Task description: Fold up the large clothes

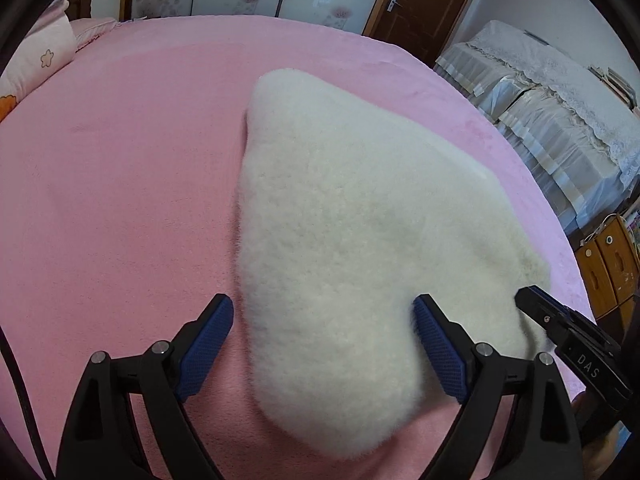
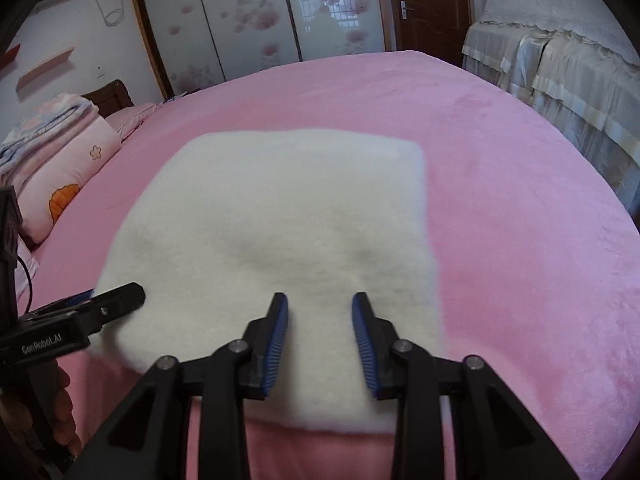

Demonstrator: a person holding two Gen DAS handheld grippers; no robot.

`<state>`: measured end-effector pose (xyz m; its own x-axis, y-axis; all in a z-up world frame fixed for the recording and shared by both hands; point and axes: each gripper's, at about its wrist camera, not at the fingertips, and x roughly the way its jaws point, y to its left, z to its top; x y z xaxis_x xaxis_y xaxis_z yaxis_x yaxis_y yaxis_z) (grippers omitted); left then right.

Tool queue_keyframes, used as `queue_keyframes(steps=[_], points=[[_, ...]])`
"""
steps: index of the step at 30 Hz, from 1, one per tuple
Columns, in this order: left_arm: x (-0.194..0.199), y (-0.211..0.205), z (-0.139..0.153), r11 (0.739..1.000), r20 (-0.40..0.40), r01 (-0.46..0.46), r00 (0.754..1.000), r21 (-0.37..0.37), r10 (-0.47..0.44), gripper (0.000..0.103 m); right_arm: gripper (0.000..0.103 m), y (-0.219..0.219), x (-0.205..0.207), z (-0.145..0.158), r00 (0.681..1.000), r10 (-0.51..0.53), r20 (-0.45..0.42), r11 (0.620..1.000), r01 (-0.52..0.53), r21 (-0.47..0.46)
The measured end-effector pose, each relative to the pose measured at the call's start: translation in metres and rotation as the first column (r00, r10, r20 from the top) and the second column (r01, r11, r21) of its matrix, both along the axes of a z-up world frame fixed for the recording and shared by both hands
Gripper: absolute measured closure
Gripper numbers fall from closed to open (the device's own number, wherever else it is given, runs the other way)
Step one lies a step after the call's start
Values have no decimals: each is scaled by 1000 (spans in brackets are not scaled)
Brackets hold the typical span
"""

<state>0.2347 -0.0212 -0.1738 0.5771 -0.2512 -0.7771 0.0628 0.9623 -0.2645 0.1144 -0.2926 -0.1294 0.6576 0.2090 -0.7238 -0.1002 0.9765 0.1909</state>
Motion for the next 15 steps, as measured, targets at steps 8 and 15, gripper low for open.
queue_keyframes(steps=[8, 15], points=[[0, 3, -4, 1000, -18, -7, 1000, -21, 7, 9, 83, -12, -12, -4, 998, -56, -22, 997, 57, 52], [-3, -3, 5, 1000, -18, -10, 1000, 25, 10, 9, 77, -11, -11, -9, 996, -79, -50, 993, 83, 87]])
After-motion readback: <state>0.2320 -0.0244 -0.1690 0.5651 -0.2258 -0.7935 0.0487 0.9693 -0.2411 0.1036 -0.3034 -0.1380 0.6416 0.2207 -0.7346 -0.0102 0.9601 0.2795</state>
